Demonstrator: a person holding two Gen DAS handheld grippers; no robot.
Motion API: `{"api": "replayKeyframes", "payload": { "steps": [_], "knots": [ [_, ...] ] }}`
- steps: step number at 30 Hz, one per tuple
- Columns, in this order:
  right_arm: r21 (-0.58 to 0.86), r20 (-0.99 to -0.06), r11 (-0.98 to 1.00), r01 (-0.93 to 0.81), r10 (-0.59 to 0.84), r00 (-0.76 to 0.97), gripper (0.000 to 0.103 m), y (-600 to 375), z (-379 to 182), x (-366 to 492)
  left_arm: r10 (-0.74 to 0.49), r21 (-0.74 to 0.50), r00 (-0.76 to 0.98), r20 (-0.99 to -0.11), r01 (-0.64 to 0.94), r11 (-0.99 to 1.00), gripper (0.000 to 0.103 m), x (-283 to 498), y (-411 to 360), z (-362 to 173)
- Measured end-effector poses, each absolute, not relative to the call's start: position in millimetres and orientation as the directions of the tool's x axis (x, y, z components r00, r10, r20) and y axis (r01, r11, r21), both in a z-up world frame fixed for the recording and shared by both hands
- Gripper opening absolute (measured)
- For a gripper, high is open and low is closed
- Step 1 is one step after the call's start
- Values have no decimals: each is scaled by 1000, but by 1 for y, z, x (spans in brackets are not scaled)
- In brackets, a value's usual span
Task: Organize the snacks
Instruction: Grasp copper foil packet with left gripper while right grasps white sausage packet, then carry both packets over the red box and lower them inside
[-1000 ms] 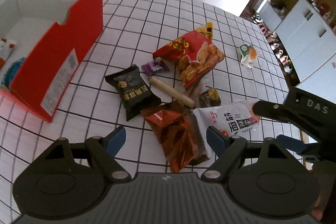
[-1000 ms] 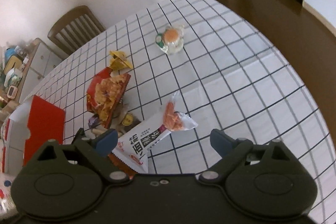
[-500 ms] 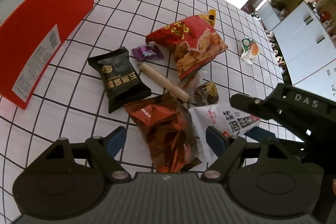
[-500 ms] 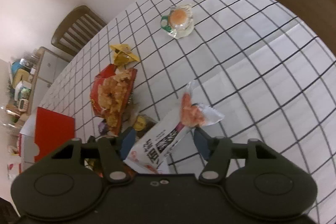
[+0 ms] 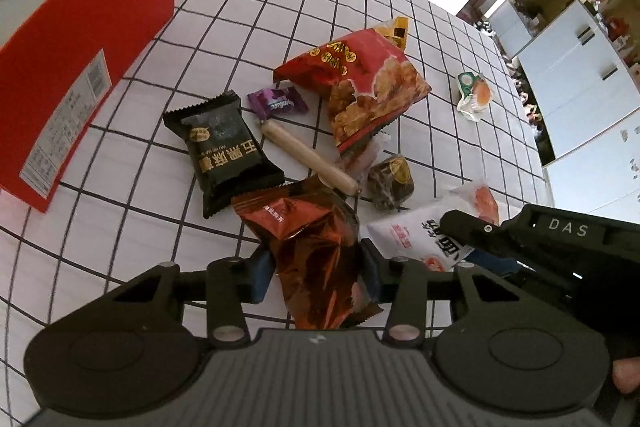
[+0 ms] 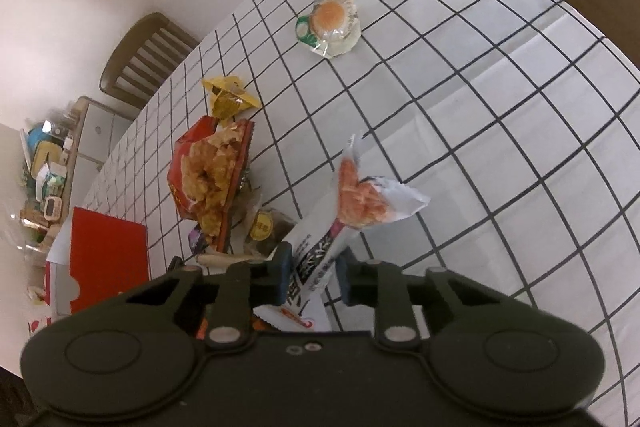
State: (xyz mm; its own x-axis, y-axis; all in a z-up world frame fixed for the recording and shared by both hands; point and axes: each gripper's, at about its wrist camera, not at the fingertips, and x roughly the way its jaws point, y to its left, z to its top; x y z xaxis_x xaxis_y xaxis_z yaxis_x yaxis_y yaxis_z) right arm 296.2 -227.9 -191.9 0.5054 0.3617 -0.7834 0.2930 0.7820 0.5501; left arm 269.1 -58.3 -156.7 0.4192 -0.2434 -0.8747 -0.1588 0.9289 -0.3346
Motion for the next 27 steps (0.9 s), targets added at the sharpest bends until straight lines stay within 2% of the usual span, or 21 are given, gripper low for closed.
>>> {"api": "replayKeyframes", "payload": {
  "steps": [10,27],
  "knots": [
    [509,-783,832,218,343,519,7,-228,-180,283,-240,-314,425,-873,-114,942,41,259,-59,-142],
    [460,-754,886,-65,428,498,5,-208,-133,232,-242,-304,417,-876,-88,949,41,220,-40,-111]
  ]
}}
